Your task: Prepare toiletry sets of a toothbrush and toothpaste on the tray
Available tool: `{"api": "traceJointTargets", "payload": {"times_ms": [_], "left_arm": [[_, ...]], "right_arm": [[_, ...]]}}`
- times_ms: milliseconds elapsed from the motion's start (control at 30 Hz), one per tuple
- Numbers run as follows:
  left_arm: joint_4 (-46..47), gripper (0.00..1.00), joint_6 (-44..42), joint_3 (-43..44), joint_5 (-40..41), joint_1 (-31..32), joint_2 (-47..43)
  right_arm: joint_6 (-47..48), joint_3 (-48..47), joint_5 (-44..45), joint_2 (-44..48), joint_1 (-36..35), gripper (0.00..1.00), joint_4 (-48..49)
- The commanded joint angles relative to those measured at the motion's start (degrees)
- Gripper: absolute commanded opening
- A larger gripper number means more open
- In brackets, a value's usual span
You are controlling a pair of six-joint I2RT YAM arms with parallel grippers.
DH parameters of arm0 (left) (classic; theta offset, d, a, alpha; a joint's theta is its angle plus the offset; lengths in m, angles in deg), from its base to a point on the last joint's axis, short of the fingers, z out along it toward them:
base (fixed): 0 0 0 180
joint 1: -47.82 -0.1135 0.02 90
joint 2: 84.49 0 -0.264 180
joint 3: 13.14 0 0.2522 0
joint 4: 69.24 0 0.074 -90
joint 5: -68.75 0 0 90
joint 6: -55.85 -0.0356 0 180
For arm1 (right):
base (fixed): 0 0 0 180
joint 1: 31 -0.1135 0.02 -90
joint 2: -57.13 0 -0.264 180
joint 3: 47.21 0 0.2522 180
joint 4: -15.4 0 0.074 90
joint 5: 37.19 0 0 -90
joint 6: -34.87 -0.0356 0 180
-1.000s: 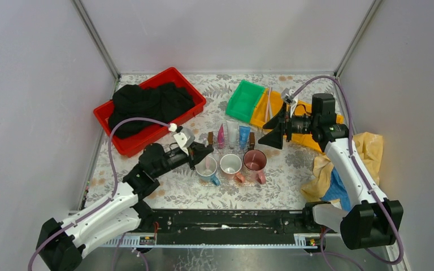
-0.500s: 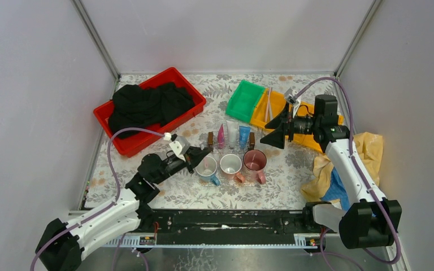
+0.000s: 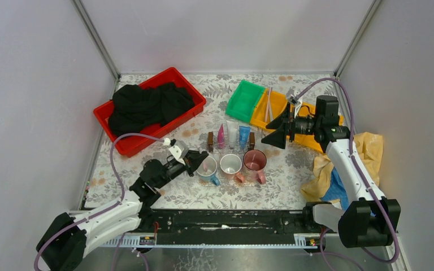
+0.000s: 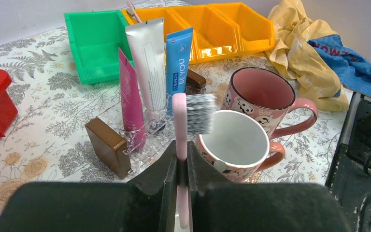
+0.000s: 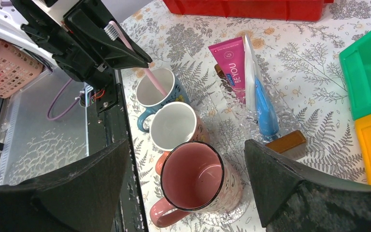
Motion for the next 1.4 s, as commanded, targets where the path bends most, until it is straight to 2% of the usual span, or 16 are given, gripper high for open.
{"api": "traceJointTargets", "payload": {"times_ms": [0, 333, 467, 600, 733, 833, 933, 1033, 1100, 1200, 1367], "left_arm": [[7.0, 0.17, 1.5, -1.5, 3.1, -0.2, 0.1], [3.7, 0.44, 6.0, -1.2, 7.8, -0.2, -2.3], [-5.5, 0.58, 9.6, 3.3, 10.1, -0.1, -7.3], [-16.6, 0.77, 12.5, 8.8, 12.2, -0.2, -12.4], [-27.2, 0.9, 13.1, 15.6, 13.0, -0.2, -14.9], [-35.6, 0.94, 12.2, 23.1, 12.5, -0.3, -13.2], [-43.8, 1.0, 10.6, 31.1, 13.1, -0.4, -9.7], [-49.9, 1.0, 7.2, 39.9, 14.2, -1.0, -5.9], [-53.3, 1.0, 4.0, 44.0, 15.2, -1.6, -3.1], [-55.7, 1.0, -0.6, 45.9, 17.5, -3.1, -0.8], [-53.0, 1.0, -3.5, 40.7, 19.2, -4.8, -0.9]], "right_arm": [[-0.1, 0.1, -2.0, -0.3, 0.5, 0.96, 1.9], [0.8, -0.6, 0.8, -0.1, 1.1, 0.96, 1.0], [1.1, -2.1, 6.2, -0.5, 1.4, 0.96, 0.3], [-1.8, -4.2, 17.1, -2.7, 1.4, 0.95, 2.3], [-2.4, -10.0, 26.2, -9.0, 1.2, 0.83, 1.1], [-2.9, -16.6, 31.8, -15.8, 1.1, 0.7, -2.2], [-3.2, -22.6, 38.7, -21.8, -0.5, 0.65, -4.8], [-4.3, -26.9, 47.5, -26.5, -3.1, 0.61, -4.4], [-5.3, -30.0, 52.3, -30.1, -4.6, 0.53, -4.8], [-6.2, -35.3, 57.1, -36.5, -6.3, 0.43, -6.9], [-7.8, -41.9, 58.4, -44.5, -6.7, 0.37, -9.4]]}}
